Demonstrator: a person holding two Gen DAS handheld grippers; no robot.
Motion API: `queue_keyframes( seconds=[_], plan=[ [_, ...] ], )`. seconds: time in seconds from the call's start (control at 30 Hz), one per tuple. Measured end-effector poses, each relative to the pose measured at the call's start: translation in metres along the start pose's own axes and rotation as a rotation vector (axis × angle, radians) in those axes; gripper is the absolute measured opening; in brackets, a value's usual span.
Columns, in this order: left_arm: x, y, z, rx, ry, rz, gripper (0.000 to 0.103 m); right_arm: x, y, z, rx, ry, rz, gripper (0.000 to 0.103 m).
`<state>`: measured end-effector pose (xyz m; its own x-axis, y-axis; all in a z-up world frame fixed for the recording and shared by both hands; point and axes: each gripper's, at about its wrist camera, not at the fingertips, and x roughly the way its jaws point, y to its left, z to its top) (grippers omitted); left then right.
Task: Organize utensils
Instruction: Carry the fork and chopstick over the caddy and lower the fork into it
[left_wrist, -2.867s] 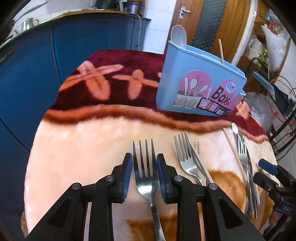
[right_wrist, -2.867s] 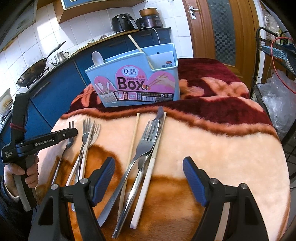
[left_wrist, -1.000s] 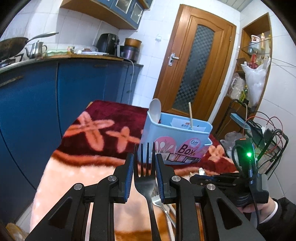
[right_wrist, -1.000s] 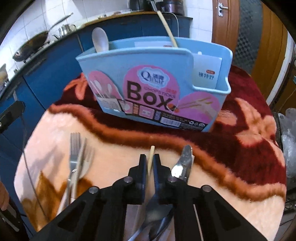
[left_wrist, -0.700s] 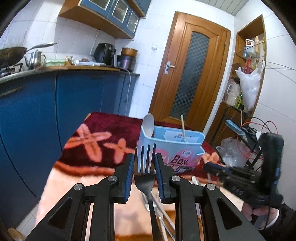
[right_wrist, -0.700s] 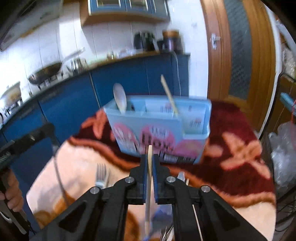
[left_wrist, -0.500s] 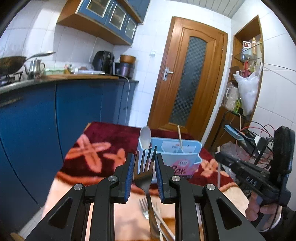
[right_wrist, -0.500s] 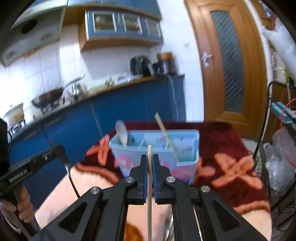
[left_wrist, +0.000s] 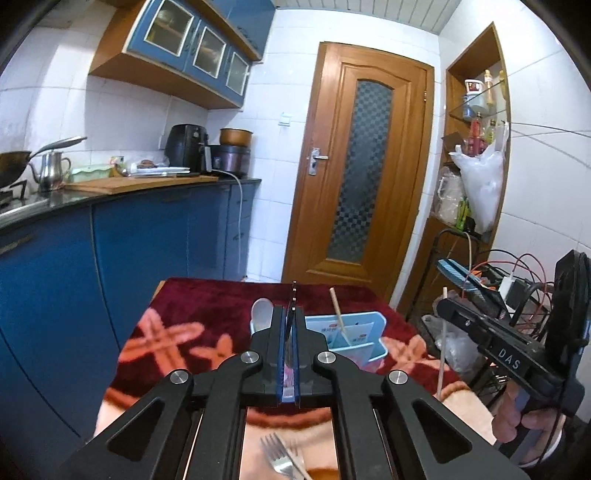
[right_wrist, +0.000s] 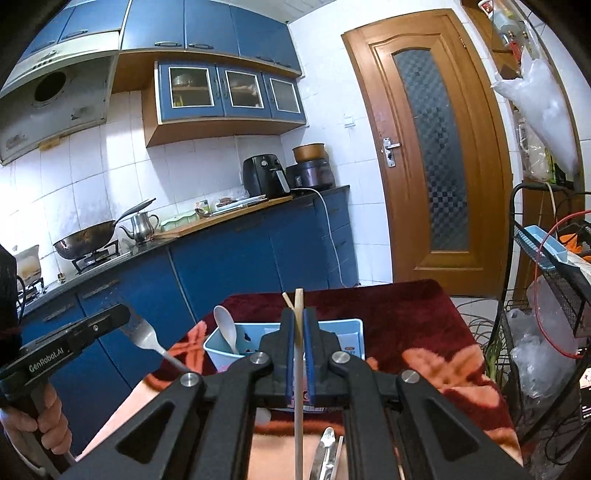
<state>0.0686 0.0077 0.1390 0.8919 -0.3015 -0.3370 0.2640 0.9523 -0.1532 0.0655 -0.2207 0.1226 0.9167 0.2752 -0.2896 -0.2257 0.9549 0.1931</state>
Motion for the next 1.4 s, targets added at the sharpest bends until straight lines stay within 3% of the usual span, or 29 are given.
queue_keyframes(
  seconds=[0.33,0.67,1.1,1.4],
  plan=[
    [-0.001,-0.007,0.052,0.092,-0.080,0.116,0.003,0.000,-0.008,0.004,0.014,-0.014,0.008,0.007],
    [0.033,-0.006,0.082,0.161,-0.094,0.241,0.003,0.007,-0.021,0.000,0.035,0.002,0.023,0.007],
    [0.095,0.003,0.039,0.153,0.058,0.204,0.003,0.029,-0.033,0.017,0.053,-0.036,-0.020,0.007],
    [0.119,0.006,0.012,0.126,0.088,0.170,0.003,0.064,-0.030,0.041,0.026,-0.116,-0.101,0.007]
  ],
)
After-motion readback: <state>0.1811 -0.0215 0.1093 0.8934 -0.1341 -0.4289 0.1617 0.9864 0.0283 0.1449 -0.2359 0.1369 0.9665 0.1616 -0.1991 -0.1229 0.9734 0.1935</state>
